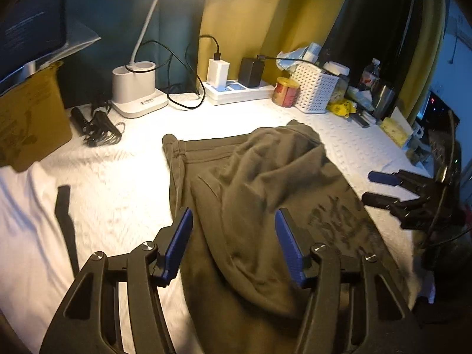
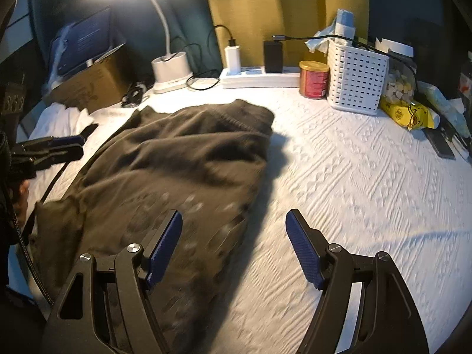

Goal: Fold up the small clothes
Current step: 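Close both tools on the collar edge of the folded shirt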

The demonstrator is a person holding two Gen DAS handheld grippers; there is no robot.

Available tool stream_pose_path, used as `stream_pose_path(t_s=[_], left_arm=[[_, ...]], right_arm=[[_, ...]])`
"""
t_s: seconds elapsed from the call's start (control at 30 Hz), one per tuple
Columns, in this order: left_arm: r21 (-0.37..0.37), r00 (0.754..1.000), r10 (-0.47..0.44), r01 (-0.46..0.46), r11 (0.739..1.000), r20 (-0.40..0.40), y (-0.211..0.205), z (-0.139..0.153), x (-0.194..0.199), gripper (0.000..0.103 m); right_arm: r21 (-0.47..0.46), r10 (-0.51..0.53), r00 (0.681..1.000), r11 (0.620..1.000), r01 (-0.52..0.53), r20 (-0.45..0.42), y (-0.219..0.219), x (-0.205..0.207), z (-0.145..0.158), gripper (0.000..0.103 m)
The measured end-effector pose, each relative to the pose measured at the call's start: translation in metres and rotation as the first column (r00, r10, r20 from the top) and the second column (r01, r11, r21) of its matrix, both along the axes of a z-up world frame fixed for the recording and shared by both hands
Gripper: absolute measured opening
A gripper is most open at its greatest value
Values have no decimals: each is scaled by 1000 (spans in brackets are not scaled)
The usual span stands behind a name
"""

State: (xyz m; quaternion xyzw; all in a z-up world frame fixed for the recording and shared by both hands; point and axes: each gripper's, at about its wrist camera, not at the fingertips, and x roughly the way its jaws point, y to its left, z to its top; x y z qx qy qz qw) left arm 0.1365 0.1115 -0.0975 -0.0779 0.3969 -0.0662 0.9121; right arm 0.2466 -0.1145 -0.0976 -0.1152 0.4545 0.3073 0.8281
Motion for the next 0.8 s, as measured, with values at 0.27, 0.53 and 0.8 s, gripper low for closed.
stream_pose_path(t_s=[0.27,0.53,0.8], left_arm=[[80,999,-14,17,997,-40,4,-20,41,46],[115,999,-30,34,993,-40,7,-24,57,29],[80,995,-46,53,995,-92,11,-38,65,29]], right_arm=[[28,-27,1000,999,27,-7,5,52,-4,69],[44,-34,999,998,35,-33,18,97,-16,54],[41,-16,996,999,20,-87,31,107,-36,53]])
